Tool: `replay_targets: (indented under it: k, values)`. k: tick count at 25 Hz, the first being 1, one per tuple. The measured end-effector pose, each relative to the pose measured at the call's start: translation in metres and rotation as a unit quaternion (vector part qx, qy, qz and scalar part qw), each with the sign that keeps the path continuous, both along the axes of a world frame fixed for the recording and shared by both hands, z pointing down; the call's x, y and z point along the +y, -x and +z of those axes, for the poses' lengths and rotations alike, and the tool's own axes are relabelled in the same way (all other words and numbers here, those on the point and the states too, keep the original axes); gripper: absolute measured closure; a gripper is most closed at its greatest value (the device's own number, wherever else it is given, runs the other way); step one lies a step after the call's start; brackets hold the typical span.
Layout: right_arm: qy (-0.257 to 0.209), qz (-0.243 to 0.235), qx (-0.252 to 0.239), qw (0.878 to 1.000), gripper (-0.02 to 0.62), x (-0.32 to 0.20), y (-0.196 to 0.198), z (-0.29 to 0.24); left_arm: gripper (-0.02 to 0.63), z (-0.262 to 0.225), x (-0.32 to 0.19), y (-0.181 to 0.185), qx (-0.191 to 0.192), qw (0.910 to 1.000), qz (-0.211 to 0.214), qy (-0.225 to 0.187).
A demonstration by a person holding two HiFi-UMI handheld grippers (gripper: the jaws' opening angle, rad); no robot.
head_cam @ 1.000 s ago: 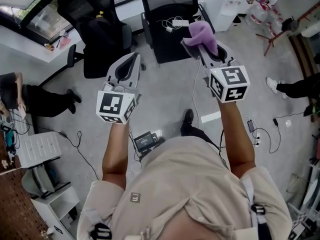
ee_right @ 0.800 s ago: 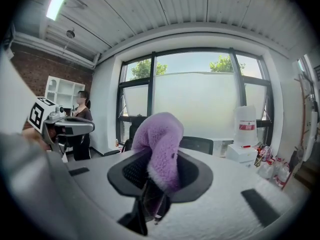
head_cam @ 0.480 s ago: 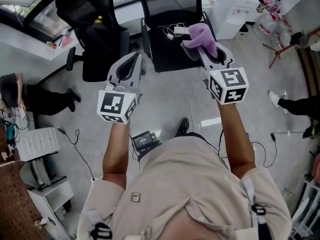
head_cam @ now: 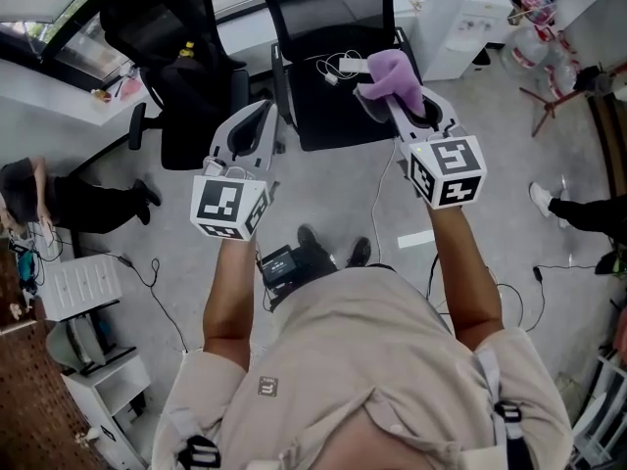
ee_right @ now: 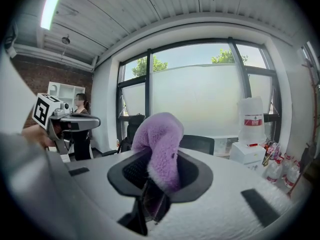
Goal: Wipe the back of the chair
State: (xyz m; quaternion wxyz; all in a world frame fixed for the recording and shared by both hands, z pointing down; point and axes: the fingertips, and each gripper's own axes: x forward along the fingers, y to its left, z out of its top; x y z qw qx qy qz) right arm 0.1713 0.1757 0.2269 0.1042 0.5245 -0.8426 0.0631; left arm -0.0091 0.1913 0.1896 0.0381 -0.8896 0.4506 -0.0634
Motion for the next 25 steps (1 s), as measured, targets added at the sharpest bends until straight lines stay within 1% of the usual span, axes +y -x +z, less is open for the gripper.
replay_targets:
  k: [4,10,13,18,25]
  values:
    - [0.005,0.015,0.003,1.0,0.506,-0.02,0.001,0.005,0.598,0.004,-0.033,0.003,0.007,0.9999,0.014,0.003]
    - [0.007,0.056,0.019,0.998,0.506,-0.053,-0.004,0.003,0.598,0.003,-0.095,-0.004,0.013,0.9982,0.059,-0.003]
    - [0.007,0.075,0.025,0.997,0.506,-0.075,-0.005,-0.002,0.6,-0.002,-0.129,-0.002,0.021,0.9971,0.072,-0.005]
    - [0.011,0.102,0.022,0.994,0.506,-0.117,0.004,0.001,0.6,-0.001,-0.182,0.01,0.024,0.9957,0.09,-0.002]
    - [0.007,0.122,0.028,0.992,0.506,-0.169,0.028,-0.002,0.6,-0.001,-0.236,0.04,0.033,0.9941,0.103,-0.005]
